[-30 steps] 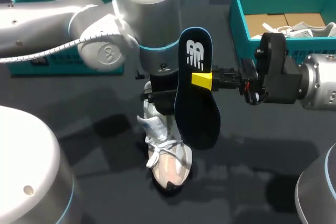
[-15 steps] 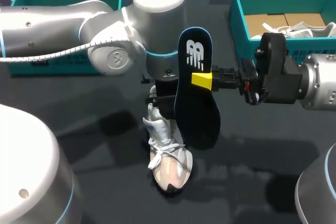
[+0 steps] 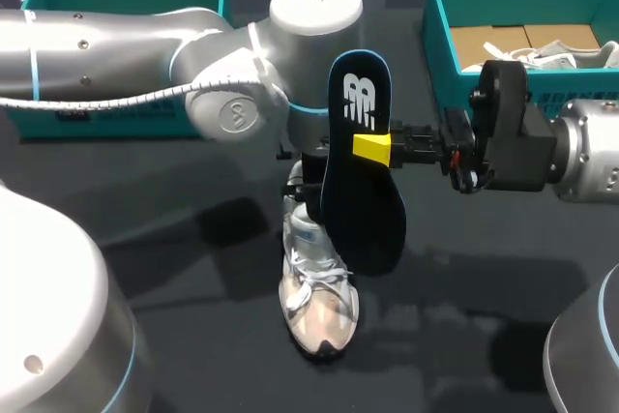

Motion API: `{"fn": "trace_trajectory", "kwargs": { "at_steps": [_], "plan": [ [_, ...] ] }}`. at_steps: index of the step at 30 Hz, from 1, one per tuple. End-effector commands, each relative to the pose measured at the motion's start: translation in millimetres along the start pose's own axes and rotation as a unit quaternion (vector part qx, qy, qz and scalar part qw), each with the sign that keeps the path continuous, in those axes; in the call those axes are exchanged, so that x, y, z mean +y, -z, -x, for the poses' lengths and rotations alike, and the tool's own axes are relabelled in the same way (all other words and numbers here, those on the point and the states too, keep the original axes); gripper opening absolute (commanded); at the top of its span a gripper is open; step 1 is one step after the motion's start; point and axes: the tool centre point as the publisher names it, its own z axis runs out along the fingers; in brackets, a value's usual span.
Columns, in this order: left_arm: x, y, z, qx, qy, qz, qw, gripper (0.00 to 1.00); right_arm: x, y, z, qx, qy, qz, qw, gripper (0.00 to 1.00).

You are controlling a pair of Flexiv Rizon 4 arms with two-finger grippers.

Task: Take the shoe out of the shoebox, open the shoe tongue, remove and reinsert the insole, then place the shoe into the shoebox

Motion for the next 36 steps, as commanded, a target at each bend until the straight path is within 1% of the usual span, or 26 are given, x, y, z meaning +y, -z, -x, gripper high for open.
{"fn": "trace_trajectory", "kwargs": {
  "at_steps": [1,8,15,16,17,20,21,23,24,27,29,36],
  "plan": [
    [0,-5,4.7,0.002,-0.003,0.001,1.0,0.0,0.7,-3,-2.3,-0.004,0.0,0.0,1.0,0.0],
    [-2,-9,8.1,-0.001,-0.011,0.002,1.0,0.0,0.7,-3,-2.3,-0.004,0.0,0.0,1.0,0.0],
    [-3,-11,9.3,-0.004,-0.019,0.012,1.0,0.0,0.7,-3,-2.3,-0.004,0.0,0.0,1.0,0.0],
    [-3,-11,9.4,-0.005,-0.019,0.014,1.0,0.3,0.7,-3,-2.3,-0.004,0.0,0.0,1.0,0.0],
    [-3,-11,9.6,-0.006,-0.019,0.015,1.0,0.4,0.7,-3,-2.3,-0.004,0.0,0.0,1.0,0.0],
    [-2,-9,9.8,-0.009,-0.015,0.015,1.0,0.43,0.7,-3,-2.3,-0.004,0.0,0.0,1.0,0.0],
    [-2,-7,9.2,-0.012,-0.014,0.014,1.0,0.47,0.7,-3,-2.3,-0.004,0.0,0.0,1.0,0.0],
    [-2,-3,8.3,-0.023,-0.009,0.012,1.0,0.85,0.7,-3,-2.3,-0.004,0.0,0.0,1.0,0.0],
    [-2,0,8.1,-0.028,-0.007,0.008,1.0,1.0,0.7,-3,-2.3,-0.004,0.0,0.0,1.0,0.0],
    [-2,12,8.2,-0.049,-0.002,0.008,0.999,1.0,0.7,-3,-2.3,-0.004,0.0,0.0,1.0,0.0],
    [-1,25,9.0,-0.073,0.002,0.011,0.997,1.0,0.7,-3,-2.3,-0.004,0.0,0.0,1.0,0.0],
    [0,87,10.3,-0.189,0.014,0.015,0.982,1.0,0.7,-3,-2.3,-0.004,0.0,0.0,1.0,0.0]
  ]
}}
